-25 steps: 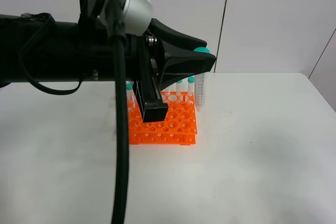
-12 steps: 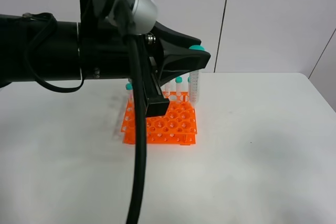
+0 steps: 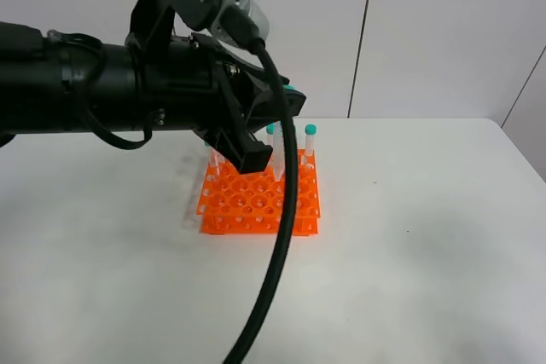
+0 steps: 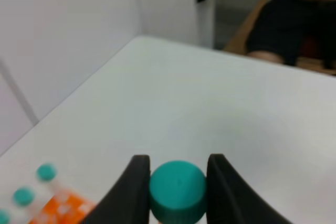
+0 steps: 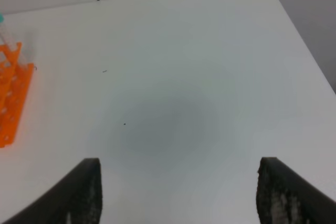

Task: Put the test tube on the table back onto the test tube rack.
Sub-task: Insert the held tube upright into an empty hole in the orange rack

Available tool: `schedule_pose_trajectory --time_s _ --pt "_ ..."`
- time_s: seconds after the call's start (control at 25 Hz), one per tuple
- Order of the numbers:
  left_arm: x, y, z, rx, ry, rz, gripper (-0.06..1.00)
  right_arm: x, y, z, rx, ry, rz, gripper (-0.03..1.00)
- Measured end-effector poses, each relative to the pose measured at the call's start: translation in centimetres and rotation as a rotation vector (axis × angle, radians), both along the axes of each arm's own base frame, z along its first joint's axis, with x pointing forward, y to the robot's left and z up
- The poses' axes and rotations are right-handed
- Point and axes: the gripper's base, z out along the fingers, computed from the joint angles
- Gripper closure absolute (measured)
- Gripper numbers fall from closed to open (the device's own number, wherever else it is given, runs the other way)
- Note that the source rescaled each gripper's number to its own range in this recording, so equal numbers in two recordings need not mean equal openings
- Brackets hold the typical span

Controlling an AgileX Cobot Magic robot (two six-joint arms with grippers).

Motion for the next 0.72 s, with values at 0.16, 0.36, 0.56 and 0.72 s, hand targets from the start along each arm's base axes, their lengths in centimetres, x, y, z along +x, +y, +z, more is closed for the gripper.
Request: schedule_pose_trajectory --time_s 0.16,0.36,0.56,0.72 --pt "1.0 0.9 0.2 -0.05 0.01 0.169 0.94 0.0 0.0 0.0 0.0 0.0 0.0 0.17" --pt "2.0 1.7 0.7 -0.183 0.005 0.289 0.94 0.0 0.0 0.0 0.0 0.0 0.0 0.17" --pt "3.1 1.6 -0.6 -0.193 0.025 0.294 0.94 0.0 0.0 0.0 0.0 0.0 0.0 0.17" --pt "4.3 1.5 -1.4 -0.215 0.001 0.31 0.94 0.0 0.0 0.0 0.0 0.0 0.0 0.17"
